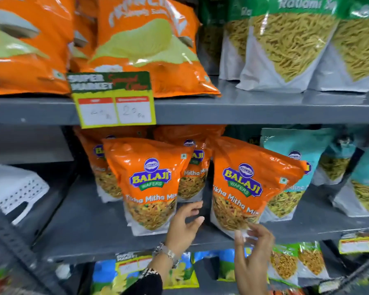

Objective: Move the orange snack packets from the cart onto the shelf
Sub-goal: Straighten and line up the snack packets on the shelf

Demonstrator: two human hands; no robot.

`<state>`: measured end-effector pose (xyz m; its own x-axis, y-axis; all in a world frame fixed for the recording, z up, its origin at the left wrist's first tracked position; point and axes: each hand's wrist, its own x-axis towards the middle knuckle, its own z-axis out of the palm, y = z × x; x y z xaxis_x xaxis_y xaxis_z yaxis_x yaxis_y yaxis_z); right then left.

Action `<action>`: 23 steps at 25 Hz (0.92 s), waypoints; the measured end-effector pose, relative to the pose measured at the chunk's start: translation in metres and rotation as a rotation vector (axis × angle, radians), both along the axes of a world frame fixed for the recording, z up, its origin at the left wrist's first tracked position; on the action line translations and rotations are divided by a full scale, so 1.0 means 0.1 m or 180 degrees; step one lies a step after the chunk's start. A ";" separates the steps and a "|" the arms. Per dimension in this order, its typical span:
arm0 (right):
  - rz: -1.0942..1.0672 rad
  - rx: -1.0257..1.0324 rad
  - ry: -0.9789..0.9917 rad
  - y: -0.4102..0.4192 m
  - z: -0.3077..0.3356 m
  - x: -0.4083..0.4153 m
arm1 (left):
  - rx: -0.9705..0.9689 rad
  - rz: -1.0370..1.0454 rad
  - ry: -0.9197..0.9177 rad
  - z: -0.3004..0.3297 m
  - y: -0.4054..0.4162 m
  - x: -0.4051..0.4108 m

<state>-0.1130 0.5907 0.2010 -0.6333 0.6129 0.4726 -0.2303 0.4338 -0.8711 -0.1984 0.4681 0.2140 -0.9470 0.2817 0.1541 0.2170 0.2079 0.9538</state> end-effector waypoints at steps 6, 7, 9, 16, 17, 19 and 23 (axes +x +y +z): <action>0.1795 0.0043 -0.0199 -1.07 0.21 -0.05 | 0.0196 0.1196 0.0271 0.14 -1.30 0.21; 0.2088 -0.0032 -0.0288 -1.28 0.25 -0.12 | 0.0267 0.1468 0.0277 0.15 -1.51 0.16; 0.2586 -0.0273 -0.0499 -1.65 0.31 -0.30 | 0.0349 0.1779 0.0248 0.18 -1.82 0.00; 0.2278 -0.0525 -0.0965 -2.56 0.23 -1.42 | 0.1028 0.1918 -0.0359 0.17 -2.22 -0.95; 0.2037 -0.0465 -0.0919 -2.61 0.17 -1.56 | 0.0979 0.1837 -0.0406 0.15 -2.19 -1.06; 0.1520 -0.0469 -0.0893 -2.62 0.05 -1.78 | 0.0977 0.1641 -0.0390 0.14 -2.11 -1.20; 0.0874 -0.0811 -0.1200 -2.59 -0.08 -2.09 | 0.1368 0.1444 -0.0278 0.07 -2.07 -1.47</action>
